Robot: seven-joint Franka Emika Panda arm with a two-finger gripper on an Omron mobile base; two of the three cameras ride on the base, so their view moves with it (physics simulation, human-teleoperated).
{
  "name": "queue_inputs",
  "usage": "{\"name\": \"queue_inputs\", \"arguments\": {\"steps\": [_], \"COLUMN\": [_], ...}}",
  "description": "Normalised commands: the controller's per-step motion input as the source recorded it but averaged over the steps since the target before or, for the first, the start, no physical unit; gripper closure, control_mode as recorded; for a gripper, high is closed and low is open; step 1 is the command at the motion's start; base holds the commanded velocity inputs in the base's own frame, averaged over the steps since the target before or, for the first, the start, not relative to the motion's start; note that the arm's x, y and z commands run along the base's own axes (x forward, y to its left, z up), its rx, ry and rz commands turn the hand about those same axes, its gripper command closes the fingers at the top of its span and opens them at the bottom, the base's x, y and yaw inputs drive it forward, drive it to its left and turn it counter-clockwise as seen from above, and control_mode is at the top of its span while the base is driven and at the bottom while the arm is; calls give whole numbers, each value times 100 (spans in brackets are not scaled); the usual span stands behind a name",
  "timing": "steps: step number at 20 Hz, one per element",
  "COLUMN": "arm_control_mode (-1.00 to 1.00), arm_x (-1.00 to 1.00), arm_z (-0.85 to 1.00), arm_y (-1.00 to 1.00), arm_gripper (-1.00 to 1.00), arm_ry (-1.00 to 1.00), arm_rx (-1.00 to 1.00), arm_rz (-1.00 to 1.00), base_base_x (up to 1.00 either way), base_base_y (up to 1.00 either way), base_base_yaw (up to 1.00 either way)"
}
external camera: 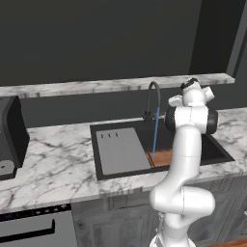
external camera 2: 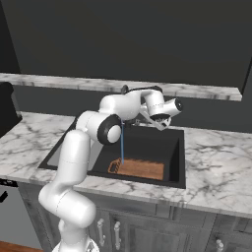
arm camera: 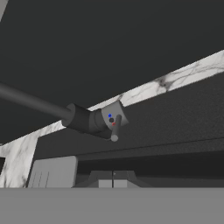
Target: Turn on the sink faucet with hot water and rinse the cutting board for ten seconds, then turn off the faucet. Push the cutting board to reach the water if necessary.
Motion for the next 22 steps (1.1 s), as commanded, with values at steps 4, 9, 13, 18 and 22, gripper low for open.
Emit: {"name": "queue_inputs", "arguments": {"steps": [4, 9, 13, 18, 22], "arm_control_mode": [-100, -100, -100, -100, -100], "arm_x": [0, 1, 1, 0, 5], "arm_z": [0, 0, 0, 0, 0], "arm_y": [0, -1, 0, 0, 0], "arm_gripper": [100, 100, 100, 100, 100], "arm_ry": [0, 0, 0, 0, 0], "arm_rx": [0, 0, 0, 0, 0], "arm_rz": [0, 0, 0, 0, 0], "base_base_x": [0, 0, 0, 0, 0], "base_base_y": [0, 0, 0, 0, 0], "base_base_yaw": [0, 0, 0, 0, 0]}}
